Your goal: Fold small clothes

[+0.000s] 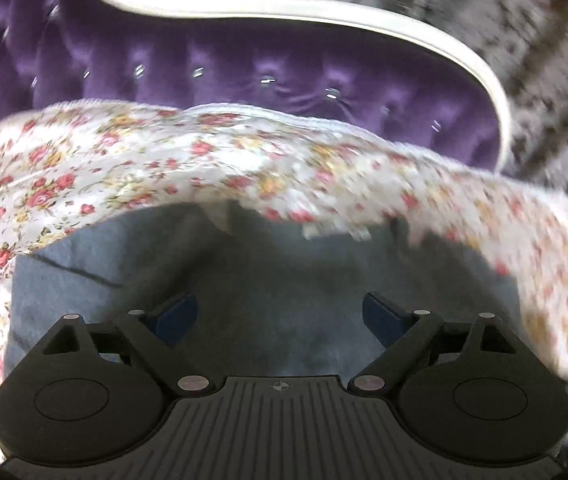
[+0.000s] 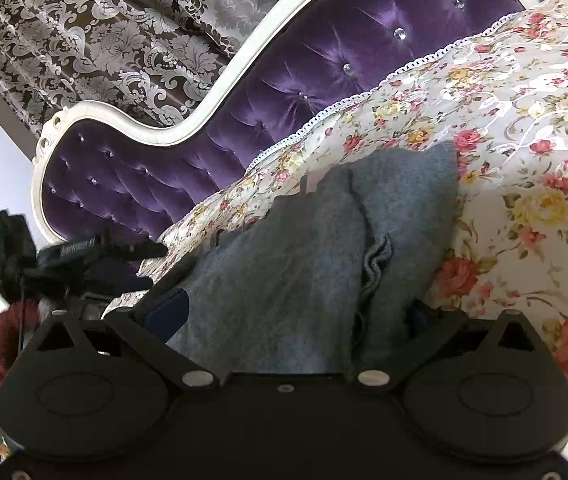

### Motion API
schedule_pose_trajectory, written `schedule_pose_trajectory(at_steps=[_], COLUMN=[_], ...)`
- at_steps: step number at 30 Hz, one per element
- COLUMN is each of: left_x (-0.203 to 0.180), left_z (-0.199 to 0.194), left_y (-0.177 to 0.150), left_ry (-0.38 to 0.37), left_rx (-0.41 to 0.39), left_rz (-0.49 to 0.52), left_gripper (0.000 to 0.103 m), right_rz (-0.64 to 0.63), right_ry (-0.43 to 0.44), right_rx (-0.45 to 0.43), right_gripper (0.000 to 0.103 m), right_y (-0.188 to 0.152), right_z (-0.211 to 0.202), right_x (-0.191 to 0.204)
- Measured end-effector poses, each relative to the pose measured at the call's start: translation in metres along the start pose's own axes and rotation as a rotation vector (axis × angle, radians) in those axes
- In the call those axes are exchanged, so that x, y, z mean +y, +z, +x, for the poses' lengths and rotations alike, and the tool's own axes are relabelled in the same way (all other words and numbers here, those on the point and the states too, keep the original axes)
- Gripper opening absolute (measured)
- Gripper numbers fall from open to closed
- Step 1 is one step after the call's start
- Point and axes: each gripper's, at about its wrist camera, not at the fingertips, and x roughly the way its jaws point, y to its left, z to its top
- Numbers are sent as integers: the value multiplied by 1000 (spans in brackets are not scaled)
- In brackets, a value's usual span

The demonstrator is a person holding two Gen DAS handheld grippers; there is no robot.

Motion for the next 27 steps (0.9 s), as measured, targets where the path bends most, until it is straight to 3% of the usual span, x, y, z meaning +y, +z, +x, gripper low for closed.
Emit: schedule_pose_trajectory(at_steps=[4,6,10,13,15,19,22,27], left_x=[-9,-1,57,98,101,68,31,-20], left_z=[-3,4,19,15,3,-15,-17,7], left_y=[-21,-23,-8,6,14,12,-3,-27], left_ry=[-33,-35,-62,-99,-20,60,50,106], left_rx=[-26,-6,14,-8,-19,-14,-1,58], left_rz=[138,159,-48,-234,-278,-132,6,196], left_gripper=[90,90,90,83,83,83,83,84], right_rz=[-11,-15,-14,-18,-16,-21,-25,-28], right_ry=[0,2,1,2,5,1,-1,2], right_rx=[-1,1,2,5,6,7,7,8], right_gripper=[102,102,103,102,102,103,103,102], right_y=[-1,-1,-1,-1,-1,-1,-1,-1], right_z=[0,0,0,0,-1,0,1,1], right_x=[1,1,2,2,1,1,2,1])
